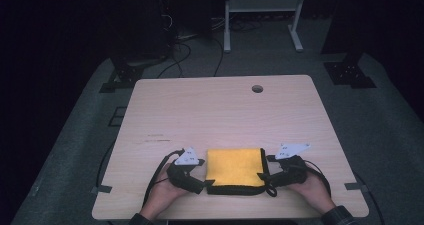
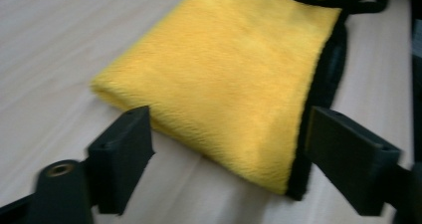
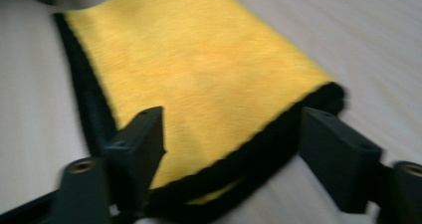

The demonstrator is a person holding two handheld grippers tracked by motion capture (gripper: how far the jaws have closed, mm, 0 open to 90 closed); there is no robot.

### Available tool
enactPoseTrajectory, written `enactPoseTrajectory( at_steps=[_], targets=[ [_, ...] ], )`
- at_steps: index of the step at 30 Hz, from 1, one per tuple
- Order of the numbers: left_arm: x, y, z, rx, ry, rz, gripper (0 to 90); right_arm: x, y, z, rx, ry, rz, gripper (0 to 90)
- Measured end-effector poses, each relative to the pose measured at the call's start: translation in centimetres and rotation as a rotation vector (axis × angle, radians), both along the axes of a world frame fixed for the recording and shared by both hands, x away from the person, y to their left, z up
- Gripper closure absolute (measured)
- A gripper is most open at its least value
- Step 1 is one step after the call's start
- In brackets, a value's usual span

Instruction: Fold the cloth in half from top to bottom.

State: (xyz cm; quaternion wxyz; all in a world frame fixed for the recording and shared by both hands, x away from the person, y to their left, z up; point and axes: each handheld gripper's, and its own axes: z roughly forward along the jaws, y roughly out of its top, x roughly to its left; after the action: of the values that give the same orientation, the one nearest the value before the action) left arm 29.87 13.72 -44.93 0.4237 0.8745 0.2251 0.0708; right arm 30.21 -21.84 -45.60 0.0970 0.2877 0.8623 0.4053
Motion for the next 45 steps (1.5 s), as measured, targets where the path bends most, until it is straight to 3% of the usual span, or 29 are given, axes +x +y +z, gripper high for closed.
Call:
enactPoseTrajectory(
  at_steps=[3,4,5,6,8,12,13,18,19,25,28,37,45],
  targets=[
    [0.2,0.6,0.1,0.006,-0.03,0.04,8.7,0.3,-0.4,0.0,0.013,0.007,-0.036,15.0],
    [0.4,1.1,0.1,0.016,-0.041,0.067,1.5,0.5,-1.2,0.0,0.022,-0.013,-0.089,13.0],
    [0.4,1.1,0.1,0.016,-0.041,0.067,1.1,0.5,-1.2,0.0,0.022,-0.013,-0.089,13.0],
    [0.5,1.8,0.1,0.008,-0.045,0.095,1.1,0.7,-1.9,0.1,0.031,-0.039,-0.136,11.9],
    [0.7,2.6,0.0,0.018,-0.04,0.121,0.0,1.0,-2.6,0.2,0.043,-0.055,-0.173,8.5],
    [1.0,3.8,-0.1,0.021,-0.043,0.15,0.0,1.4,-3.9,0.1,0.048,-0.057,-0.227,8.1],
    [1.0,4.6,-0.1,0.023,-0.064,0.176,0.0,1.6,-4.6,0.0,0.041,-0.063,-0.255,8.1],
    [1.1,6.6,-0.1,0.026,-0.08,0.234,0.0,1.9,-5.9,-0.1,0.04,-0.061,-0.297,6.2],
    [1.1,7.5,-0.3,0.038,-0.081,0.257,0.0,2.2,-6.6,-0.4,0.03,-0.054,-0.322,1.8],
    [1.2,9.6,-1.1,0.072,-0.056,0.305,0.0,2.5,-8.1,-1.1,-0.004,-0.026,-0.364,1.8],
    [1.2,10.9,-1.9,0.109,-0.033,0.333,0.0,2.5,-9.1,-1.5,-0.026,-0.012,-0.394,1.8],
    [1.3,12.2,-3.1,0.152,-0.003,0.356,0.0,2.4,-10.7,-2.7,-0.083,0.025,-0.436,1.8],
    [1.2,12.7,-3.4,0.121,-0.013,0.347,0.0,2.4,-11.4,-3.2,-0.084,0.01,-0.46,1.8]
  ],
)
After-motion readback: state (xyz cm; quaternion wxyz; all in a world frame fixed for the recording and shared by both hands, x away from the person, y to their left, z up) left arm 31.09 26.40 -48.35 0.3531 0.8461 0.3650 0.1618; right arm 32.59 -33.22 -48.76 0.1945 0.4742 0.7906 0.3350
